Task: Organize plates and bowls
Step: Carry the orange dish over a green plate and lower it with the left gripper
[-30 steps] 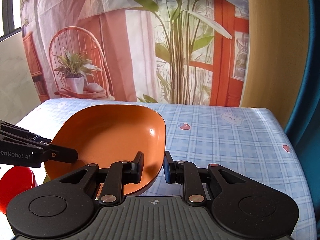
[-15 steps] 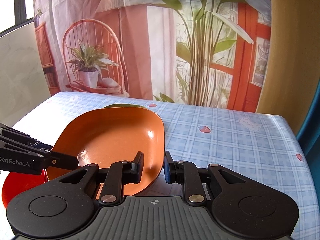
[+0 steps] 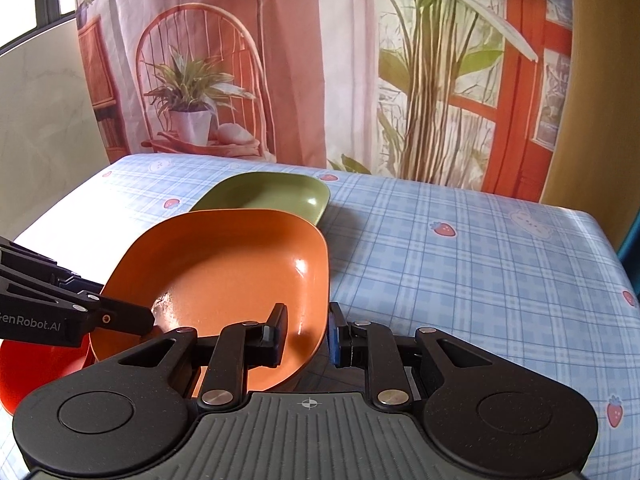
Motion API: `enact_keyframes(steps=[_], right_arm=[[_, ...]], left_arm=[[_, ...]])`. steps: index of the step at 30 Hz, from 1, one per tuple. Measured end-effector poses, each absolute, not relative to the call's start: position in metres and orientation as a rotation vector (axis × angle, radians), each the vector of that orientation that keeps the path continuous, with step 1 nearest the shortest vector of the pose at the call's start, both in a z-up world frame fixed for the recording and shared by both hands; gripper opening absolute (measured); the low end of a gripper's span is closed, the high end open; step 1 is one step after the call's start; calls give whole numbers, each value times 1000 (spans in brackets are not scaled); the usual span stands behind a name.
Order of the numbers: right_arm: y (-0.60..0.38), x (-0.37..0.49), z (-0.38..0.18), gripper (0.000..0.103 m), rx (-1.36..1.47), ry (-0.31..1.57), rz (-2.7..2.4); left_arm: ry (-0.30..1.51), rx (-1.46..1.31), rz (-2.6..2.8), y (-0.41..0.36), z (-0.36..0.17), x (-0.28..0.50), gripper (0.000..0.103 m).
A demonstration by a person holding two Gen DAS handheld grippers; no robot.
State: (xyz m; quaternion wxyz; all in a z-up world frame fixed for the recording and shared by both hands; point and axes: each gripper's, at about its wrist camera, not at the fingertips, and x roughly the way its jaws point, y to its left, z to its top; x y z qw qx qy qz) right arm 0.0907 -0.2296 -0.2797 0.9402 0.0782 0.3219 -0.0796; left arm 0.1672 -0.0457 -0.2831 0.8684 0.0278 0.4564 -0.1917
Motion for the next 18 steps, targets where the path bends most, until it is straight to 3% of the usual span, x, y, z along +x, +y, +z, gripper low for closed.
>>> enact_keyframes(steps=[18], right_arm=[[-220, 94, -298, 19, 152, 708, -158]], left_arm=[[958, 105, -384, -45, -288, 169, 23]])
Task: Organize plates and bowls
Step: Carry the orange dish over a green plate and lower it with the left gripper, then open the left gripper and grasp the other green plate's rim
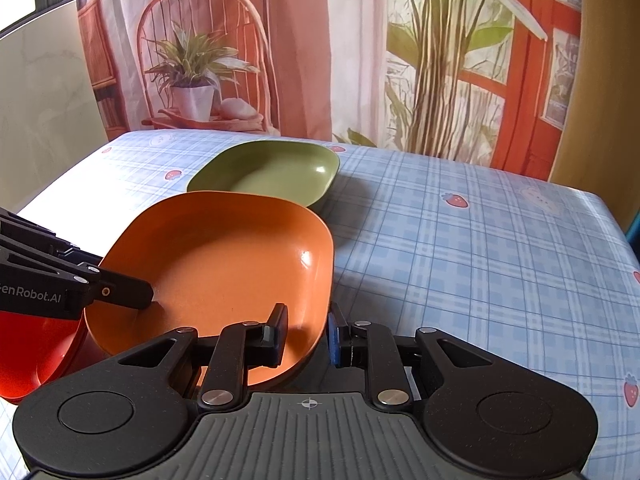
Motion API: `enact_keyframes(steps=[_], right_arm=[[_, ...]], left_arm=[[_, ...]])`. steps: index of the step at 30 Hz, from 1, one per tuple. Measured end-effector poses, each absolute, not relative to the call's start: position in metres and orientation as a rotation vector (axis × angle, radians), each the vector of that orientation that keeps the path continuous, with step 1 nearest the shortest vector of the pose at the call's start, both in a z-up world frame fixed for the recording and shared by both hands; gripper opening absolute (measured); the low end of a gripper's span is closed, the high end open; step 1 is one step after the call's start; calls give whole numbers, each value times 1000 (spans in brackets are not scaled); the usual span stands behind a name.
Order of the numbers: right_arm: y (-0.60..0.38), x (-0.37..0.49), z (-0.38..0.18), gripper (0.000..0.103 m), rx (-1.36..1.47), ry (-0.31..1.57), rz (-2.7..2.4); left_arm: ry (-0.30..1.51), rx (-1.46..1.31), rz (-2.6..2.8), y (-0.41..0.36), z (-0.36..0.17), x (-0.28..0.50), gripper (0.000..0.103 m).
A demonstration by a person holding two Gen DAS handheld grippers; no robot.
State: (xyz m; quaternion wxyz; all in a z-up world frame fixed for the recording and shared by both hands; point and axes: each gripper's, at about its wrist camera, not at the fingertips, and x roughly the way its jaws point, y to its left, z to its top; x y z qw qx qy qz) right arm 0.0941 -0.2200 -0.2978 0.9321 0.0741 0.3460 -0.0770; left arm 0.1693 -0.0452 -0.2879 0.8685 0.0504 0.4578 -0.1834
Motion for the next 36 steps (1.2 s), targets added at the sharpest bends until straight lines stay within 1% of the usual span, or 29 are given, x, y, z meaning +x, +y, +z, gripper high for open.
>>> enact_keyframes(steps=[3, 6, 7, 19, 36], right_arm=[[-219, 94, -299, 20, 146, 714, -158], [-218, 94, -301, 20, 144, 721, -158], [-218, 93, -301, 20, 143, 723, -159], [-219, 91, -298, 20, 133, 718, -167], [-232, 102, -271, 21, 120, 664, -168]], left_arm=[[957, 105, -381, -45, -287, 169, 24], [954, 104, -365, -43, -286, 169, 30], [953, 98, -364, -42, -286, 169, 31], [913, 77, -349, -37, -277, 170, 31], [823, 75, -326, -33, -252, 186, 31]])
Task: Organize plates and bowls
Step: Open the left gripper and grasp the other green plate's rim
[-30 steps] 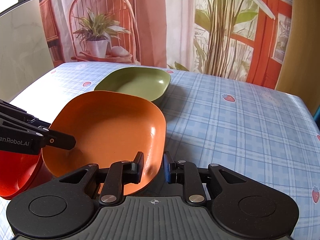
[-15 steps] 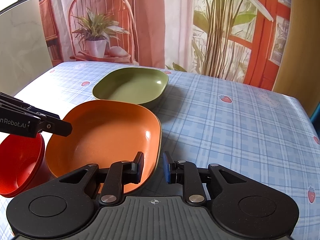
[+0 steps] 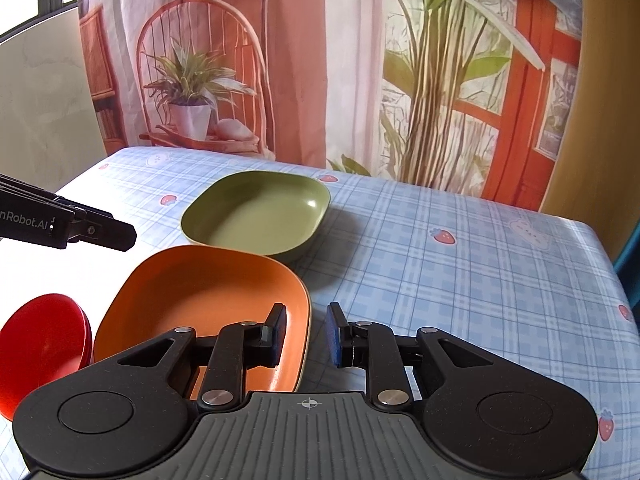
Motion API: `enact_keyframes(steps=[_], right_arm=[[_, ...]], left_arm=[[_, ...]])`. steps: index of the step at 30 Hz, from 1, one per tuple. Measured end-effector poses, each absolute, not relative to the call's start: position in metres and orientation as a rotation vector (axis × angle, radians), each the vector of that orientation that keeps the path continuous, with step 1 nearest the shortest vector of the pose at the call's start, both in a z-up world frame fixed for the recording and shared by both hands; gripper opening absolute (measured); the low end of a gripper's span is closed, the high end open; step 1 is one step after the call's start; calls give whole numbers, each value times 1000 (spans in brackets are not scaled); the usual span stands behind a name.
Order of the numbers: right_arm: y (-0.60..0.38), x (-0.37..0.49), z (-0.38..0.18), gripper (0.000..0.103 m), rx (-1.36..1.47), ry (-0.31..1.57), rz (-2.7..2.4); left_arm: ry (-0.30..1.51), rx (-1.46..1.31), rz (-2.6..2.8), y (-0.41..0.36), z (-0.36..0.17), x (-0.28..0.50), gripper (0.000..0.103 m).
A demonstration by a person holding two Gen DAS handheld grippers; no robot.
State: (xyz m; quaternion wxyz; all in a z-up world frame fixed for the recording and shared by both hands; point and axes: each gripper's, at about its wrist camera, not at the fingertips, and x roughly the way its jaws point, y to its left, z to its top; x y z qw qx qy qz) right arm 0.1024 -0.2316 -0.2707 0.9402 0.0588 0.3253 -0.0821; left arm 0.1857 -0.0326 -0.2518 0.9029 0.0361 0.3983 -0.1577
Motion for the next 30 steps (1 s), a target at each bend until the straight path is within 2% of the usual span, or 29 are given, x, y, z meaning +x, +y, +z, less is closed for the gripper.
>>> enact_keyframes(steps=[14, 30], right_arm=[[-266, 148, -255, 23, 149, 638, -176], [-274, 213, -294, 23, 219, 712, -135]], left_arm=[[789, 68, -281, -21, -243, 238, 31], [901, 21, -283, -14, -299, 293, 31]])
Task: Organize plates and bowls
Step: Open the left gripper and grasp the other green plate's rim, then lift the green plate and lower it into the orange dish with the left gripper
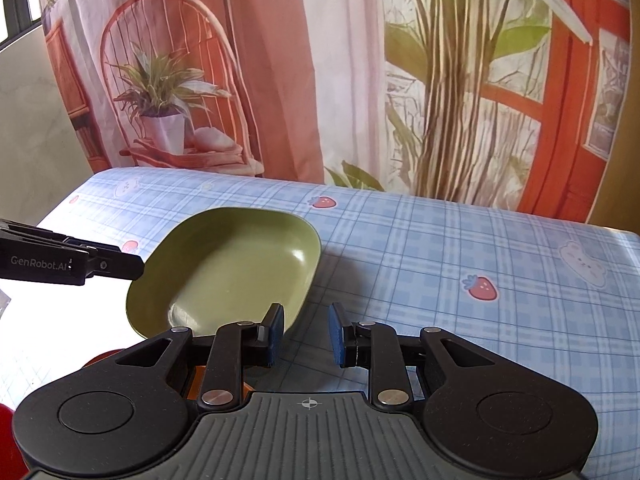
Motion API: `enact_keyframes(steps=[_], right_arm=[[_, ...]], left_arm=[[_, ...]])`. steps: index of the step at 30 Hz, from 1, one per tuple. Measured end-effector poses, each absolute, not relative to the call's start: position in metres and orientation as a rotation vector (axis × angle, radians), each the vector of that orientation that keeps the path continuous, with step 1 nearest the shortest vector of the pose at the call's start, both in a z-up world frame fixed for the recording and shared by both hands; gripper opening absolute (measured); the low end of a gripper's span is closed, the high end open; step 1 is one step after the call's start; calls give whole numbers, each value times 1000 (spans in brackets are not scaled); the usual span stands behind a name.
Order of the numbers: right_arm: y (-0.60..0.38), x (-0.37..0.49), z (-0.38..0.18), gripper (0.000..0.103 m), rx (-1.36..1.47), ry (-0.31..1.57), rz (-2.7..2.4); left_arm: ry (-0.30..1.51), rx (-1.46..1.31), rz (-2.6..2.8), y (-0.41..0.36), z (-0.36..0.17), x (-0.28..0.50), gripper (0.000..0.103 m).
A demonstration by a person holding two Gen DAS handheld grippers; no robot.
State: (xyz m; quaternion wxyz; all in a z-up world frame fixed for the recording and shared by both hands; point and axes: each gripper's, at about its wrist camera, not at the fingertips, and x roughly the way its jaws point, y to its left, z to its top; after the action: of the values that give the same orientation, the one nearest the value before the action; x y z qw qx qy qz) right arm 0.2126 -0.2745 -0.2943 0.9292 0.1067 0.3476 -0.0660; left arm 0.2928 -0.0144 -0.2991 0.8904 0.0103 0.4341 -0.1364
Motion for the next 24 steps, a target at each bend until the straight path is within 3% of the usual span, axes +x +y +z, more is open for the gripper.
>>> enact_keyframes(steps=[9, 14, 24], right_arm=[[-273, 228, -308, 22, 229, 730, -110], [-272, 230, -311, 14, 223, 736, -109], [-275, 225, -291, 14, 191, 687, -135]], left_arm=[[931, 1, -320, -13, -314, 299, 28], [934, -4, -322, -15, -317, 301, 24], [871, 5, -334, -21, -287, 292, 24]])
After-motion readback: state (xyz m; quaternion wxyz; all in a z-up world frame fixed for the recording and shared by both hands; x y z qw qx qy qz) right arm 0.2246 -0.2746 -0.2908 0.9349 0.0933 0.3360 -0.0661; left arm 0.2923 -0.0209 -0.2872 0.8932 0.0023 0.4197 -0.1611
